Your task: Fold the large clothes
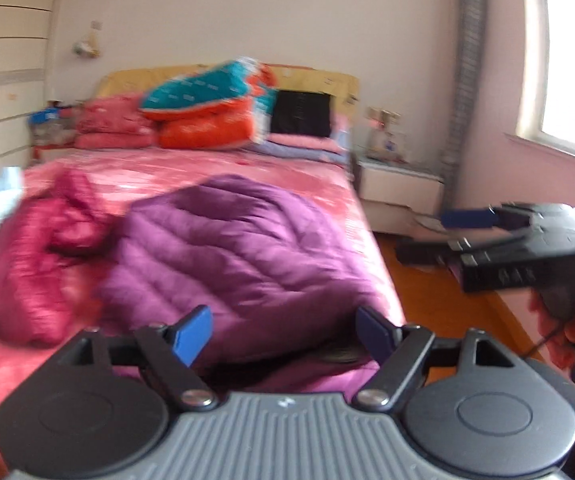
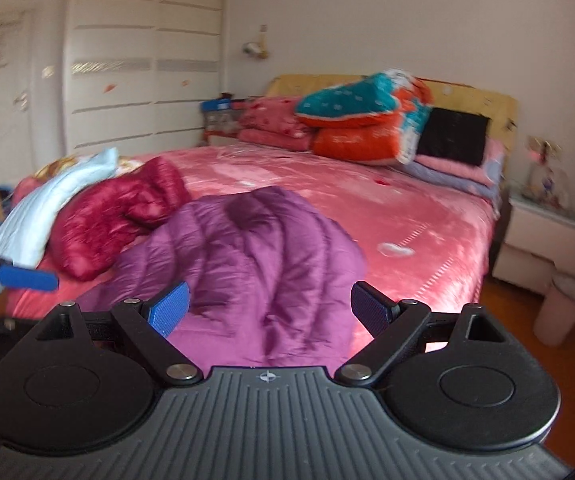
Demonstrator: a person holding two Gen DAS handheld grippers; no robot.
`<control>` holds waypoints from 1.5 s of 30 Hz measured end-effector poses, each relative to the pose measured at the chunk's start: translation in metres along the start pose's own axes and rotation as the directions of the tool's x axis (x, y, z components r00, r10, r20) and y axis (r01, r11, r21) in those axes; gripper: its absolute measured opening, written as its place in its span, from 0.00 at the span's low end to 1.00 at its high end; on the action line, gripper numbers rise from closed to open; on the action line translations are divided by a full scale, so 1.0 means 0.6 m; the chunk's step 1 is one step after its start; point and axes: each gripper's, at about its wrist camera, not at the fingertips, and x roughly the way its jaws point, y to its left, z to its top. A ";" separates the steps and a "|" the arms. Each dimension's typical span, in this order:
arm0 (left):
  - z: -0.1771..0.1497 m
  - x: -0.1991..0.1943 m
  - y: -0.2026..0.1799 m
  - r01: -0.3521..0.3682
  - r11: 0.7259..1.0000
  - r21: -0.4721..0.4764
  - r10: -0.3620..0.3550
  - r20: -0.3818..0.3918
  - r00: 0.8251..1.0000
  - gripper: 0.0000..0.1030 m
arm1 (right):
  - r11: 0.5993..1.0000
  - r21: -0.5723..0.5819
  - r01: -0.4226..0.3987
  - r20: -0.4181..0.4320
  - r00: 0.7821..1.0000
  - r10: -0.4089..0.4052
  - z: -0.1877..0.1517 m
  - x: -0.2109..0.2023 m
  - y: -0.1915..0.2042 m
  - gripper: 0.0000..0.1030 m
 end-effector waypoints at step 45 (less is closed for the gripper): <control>-0.090 -0.036 0.171 -0.346 0.924 -0.160 0.325 -0.147 0.934 0.88 | 0.985 -0.133 0.112 0.054 0.993 -0.106 -0.005 0.202 0.110 0.16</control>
